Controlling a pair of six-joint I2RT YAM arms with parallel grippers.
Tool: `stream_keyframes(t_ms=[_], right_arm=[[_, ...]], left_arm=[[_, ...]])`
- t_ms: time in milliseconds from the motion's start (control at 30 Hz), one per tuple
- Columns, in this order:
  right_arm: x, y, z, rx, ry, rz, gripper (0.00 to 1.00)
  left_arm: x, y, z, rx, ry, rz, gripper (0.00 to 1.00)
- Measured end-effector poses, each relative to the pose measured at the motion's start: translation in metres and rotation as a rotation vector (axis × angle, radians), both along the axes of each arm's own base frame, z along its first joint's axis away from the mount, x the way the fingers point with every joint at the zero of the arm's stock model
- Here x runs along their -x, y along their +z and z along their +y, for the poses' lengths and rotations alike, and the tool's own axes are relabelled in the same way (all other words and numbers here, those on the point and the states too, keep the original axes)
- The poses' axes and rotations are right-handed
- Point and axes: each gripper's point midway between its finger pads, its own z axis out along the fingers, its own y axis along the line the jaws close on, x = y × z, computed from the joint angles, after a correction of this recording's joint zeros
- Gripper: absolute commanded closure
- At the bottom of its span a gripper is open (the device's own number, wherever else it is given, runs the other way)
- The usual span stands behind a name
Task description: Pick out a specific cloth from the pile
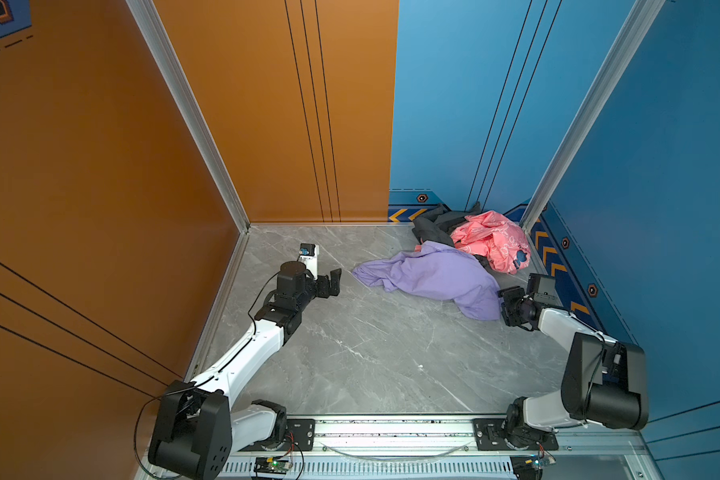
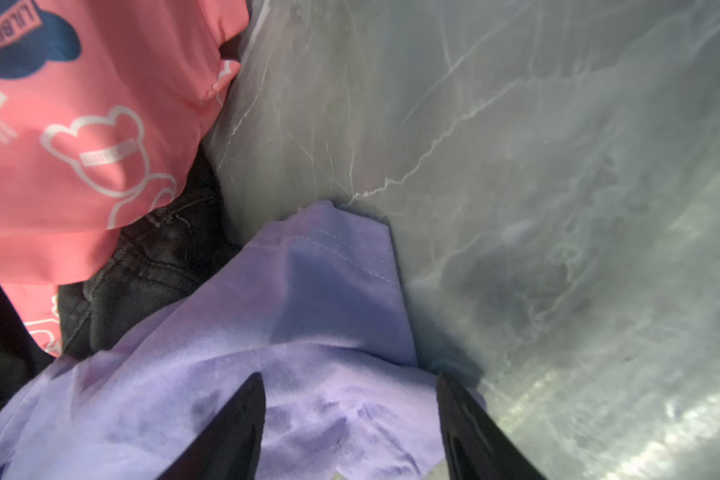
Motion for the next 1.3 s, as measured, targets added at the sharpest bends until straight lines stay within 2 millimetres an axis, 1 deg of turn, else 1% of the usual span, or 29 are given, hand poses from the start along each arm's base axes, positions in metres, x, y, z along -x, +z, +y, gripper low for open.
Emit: stream_keyframes(t_ms=[233, 333, 433, 500, 667, 733, 833, 867, 933, 1067, 1167, 1300], right_arm=[[-0.011, -0.014, 0.003, -0.035, -0.007, 0.009, 0.44], [-0.013, -0.022, 0.006, -0.047, -0.008, 0.025, 0.55], [-0.015, -0.025, 0.010, -0.056, -0.007, 0.034, 0.74], [-0.016, -0.025, 0.012, -0.059, -0.003, 0.035, 0.83], [-0.020, -0.020, 0.012, -0.041, -0.007, 0.027, 1.00], [-0.018, -0.014, 0.008, -0.020, -0.019, 0.021, 1.00], [-0.017, 0.008, 0.000, 0.028, -0.051, -0.014, 1.00], [-0.018, 0.019, -0.004, 0.046, -0.064, -0.035, 1.00], [-0.022, 0.043, -0.010, 0.079, -0.085, -0.084, 1.00], [-0.033, 0.101, -0.018, 0.156, -0.116, -0.207, 1.00], [-0.038, 0.142, -0.016, 0.212, -0.114, -0.289, 1.00], [-0.045, 0.189, -0.005, 0.279, -0.085, -0.376, 1.00]], left_arm=[[0.000, 0.000, 0.000, 0.000, 0.000, -0.001, 0.02], [0.000, 0.001, 0.000, 0.001, 0.000, -0.002, 0.02], [0.001, 0.003, 0.000, 0.002, 0.001, -0.009, 0.02], [0.002, 0.005, 0.001, 0.004, 0.001, -0.014, 0.02], [0.004, 0.008, 0.002, 0.006, 0.003, -0.023, 0.02], [0.005, 0.010, 0.003, 0.007, 0.003, -0.028, 0.02], [0.005, 0.012, 0.005, 0.010, 0.009, -0.035, 0.02], [0.005, 0.013, 0.005, 0.011, 0.010, -0.037, 0.02], [0.005, 0.014, 0.005, 0.014, 0.012, -0.039, 0.02], [0.004, 0.016, 0.005, 0.020, 0.013, -0.046, 0.02], [0.004, 0.018, 0.005, 0.025, 0.014, -0.051, 0.02], [0.003, 0.022, 0.003, 0.031, 0.006, -0.062, 0.02]])
